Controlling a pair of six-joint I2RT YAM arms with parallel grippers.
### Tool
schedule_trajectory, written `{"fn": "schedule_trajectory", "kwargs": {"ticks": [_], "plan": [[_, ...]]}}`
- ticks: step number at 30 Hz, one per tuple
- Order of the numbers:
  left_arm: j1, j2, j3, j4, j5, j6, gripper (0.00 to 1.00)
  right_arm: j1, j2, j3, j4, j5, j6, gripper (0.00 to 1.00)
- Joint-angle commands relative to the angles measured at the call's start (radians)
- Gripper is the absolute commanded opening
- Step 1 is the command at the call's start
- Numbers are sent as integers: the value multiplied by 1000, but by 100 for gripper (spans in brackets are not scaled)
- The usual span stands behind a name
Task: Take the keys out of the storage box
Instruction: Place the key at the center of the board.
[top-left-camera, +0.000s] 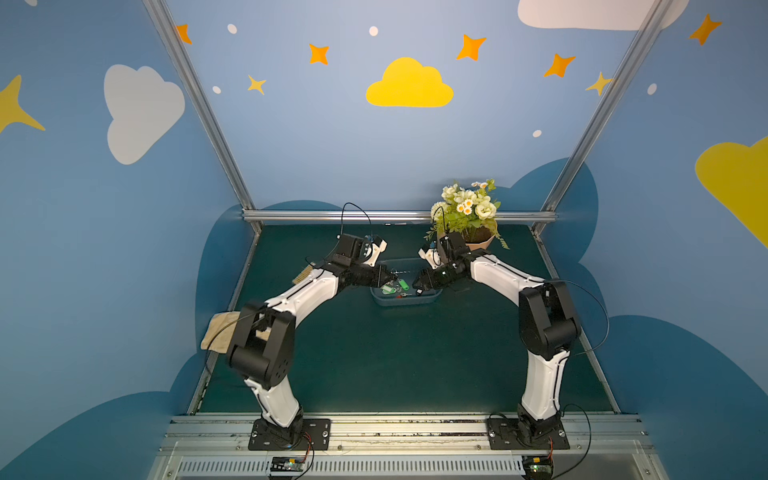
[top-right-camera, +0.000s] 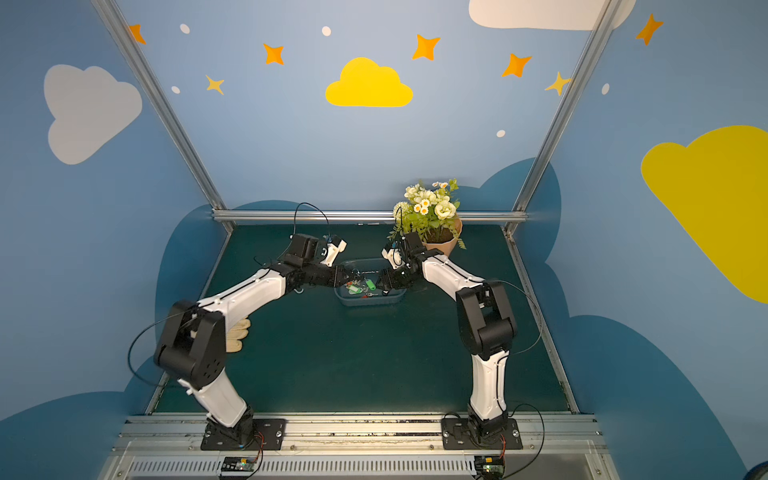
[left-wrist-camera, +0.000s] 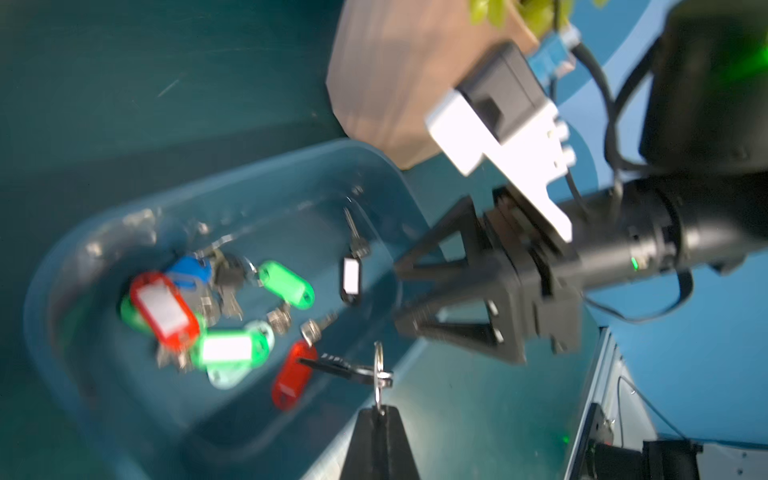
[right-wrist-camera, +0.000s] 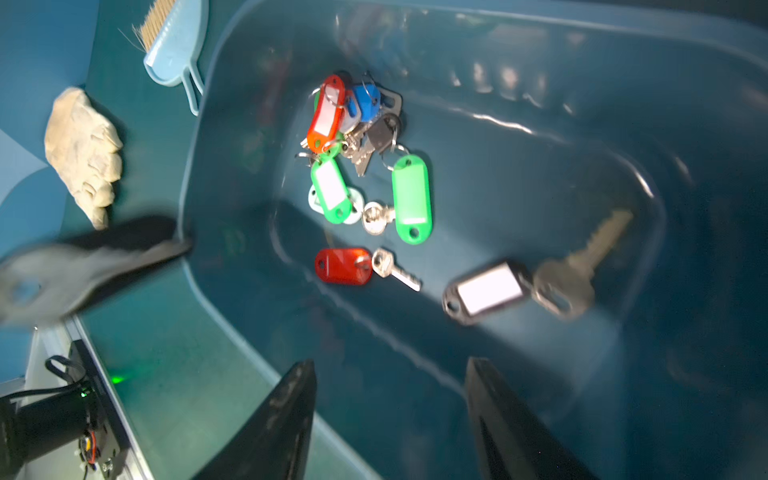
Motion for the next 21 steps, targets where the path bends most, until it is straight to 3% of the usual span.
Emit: {"fn": "schedule_trajectory", "kwargs": {"ticks": [1,6,10,15,21], "plan": [[-102,-178,-88,-161,-178,17,2,3,-121,-47,-11,131,65,65],[-265,-403,-281,-250,-375,-109,2,14,-243,-121,-28,278,129,71],[-349,-478,-370,-285,-468,-210,2,67,-289,-126,-44,351,101,73],[-367,-446,-410,-280,-544,-310,2,186,-296,-116,-38,425,36,73],[-367,-338,-417,-254,-605,-396,2,226,-308,-138,-37,468,52,73]]}}
